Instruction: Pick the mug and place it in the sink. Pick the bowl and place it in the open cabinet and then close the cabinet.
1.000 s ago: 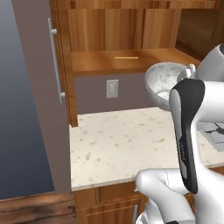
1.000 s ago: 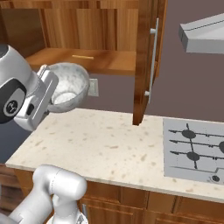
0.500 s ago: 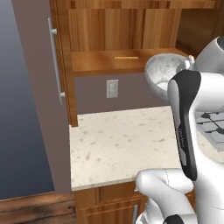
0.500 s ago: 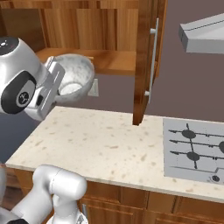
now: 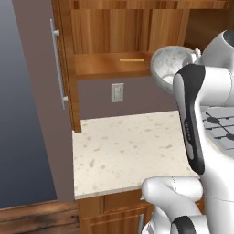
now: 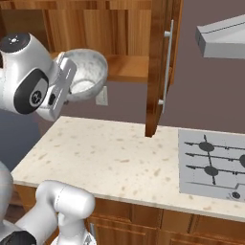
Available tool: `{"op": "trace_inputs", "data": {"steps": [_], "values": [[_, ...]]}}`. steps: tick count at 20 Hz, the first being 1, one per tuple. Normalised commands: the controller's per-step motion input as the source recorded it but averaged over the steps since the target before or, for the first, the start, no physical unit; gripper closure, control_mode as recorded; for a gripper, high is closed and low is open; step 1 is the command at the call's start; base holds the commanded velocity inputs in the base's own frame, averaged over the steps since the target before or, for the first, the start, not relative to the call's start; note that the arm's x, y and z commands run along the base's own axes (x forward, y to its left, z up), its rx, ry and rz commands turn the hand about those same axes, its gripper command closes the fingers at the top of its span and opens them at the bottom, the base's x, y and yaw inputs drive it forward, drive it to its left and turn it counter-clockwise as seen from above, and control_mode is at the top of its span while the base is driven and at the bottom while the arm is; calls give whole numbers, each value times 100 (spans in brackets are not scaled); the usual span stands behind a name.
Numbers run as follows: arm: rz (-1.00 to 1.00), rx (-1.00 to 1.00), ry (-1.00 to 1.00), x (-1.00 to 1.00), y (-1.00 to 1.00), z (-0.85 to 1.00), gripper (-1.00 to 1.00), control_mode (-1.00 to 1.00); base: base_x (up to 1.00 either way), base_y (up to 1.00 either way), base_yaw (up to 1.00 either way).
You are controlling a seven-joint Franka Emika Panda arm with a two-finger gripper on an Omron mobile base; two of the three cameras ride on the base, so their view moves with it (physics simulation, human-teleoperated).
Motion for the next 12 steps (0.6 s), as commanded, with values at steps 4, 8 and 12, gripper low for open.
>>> {"op": "trace_inputs", "data": {"steps": [4, 8, 12], "values": [[0, -1, -13, 49, 0, 6, 100, -100, 0, 0, 0], [0, 0, -17, 48, 0, 2, 100, -100, 0, 0, 0], [0, 0, -14, 46, 0, 0, 100, -100, 0, 0, 0]]}}
